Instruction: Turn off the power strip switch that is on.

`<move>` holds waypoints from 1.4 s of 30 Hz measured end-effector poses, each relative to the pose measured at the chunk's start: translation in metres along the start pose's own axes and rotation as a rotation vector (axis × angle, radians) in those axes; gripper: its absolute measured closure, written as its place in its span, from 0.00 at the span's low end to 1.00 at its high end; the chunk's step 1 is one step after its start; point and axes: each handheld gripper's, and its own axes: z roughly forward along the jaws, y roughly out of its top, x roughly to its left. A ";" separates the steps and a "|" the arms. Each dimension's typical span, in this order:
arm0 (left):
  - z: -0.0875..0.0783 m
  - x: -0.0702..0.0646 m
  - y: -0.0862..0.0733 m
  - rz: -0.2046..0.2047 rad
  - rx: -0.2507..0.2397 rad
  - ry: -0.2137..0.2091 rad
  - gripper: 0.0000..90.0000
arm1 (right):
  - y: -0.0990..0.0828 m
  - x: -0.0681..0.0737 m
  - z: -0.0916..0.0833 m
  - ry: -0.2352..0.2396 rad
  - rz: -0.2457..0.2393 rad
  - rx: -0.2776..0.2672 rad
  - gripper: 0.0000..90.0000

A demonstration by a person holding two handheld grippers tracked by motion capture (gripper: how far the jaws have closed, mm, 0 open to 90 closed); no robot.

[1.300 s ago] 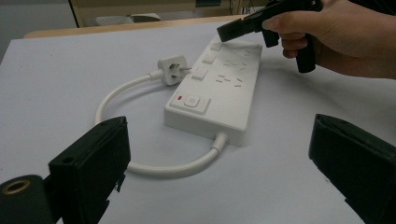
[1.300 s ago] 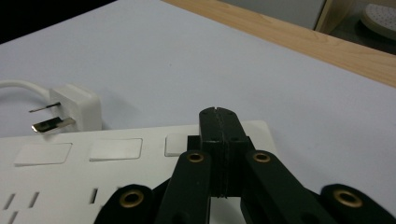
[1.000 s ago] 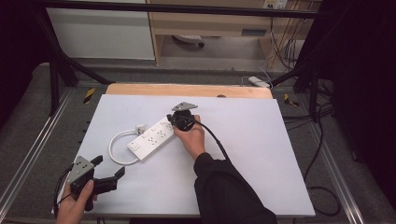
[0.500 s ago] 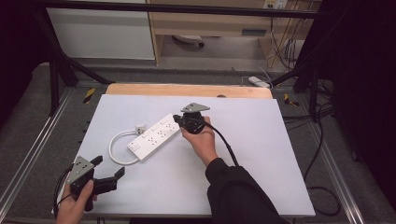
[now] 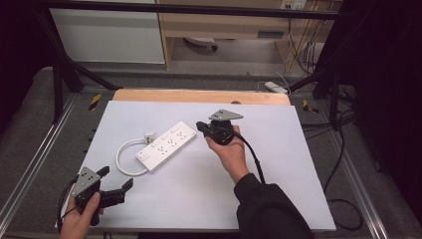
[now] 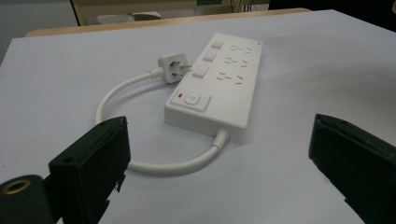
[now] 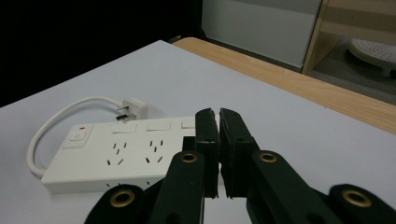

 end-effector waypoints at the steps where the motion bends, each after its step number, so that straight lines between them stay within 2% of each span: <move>1: 0.000 0.000 0.000 0.000 0.001 0.000 0.06 | 0.000 -0.001 -0.003 0.001 -0.005 -0.002 0.94; 6: 0.000 0.000 0.000 0.001 0.003 0.001 0.06 | 0.002 -0.003 -0.015 0.007 0.001 -0.014 0.84; 15: 0.000 -0.001 0.000 0.008 0.006 0.002 0.06 | 0.003 -0.012 -0.032 0.005 0.046 -0.001 0.41; 20: 0.000 0.001 0.000 0.003 0.006 0.003 0.06 | 0.004 -0.017 -0.044 -0.015 0.050 -0.008 0.23; 24: 0.000 0.000 -0.001 0.001 0.005 0.003 0.06 | 0.005 -0.020 -0.055 -0.041 0.047 -0.028 0.12; 27: 0.000 0.000 -0.001 0.001 0.005 0.003 0.06 | 0.006 -0.023 -0.064 -0.065 0.043 -0.033 0.07; 31: 0.000 0.000 -0.001 -0.003 0.003 0.002 0.06 | 0.006 -0.026 -0.072 -0.097 0.040 -0.032 0.06; 34: 0.000 0.000 -0.001 -0.002 0.005 0.003 0.06 | 0.003 -0.029 -0.080 -0.117 0.038 -0.059 0.07; 40: 0.000 0.001 -0.001 -0.004 0.006 0.004 0.06 | -0.003 -0.036 -0.097 -0.100 0.041 -0.080 0.05; 42: -0.001 0.000 -0.001 -0.003 0.004 0.001 0.06 | -0.006 -0.038 -0.103 -0.114 0.041 -0.085 0.06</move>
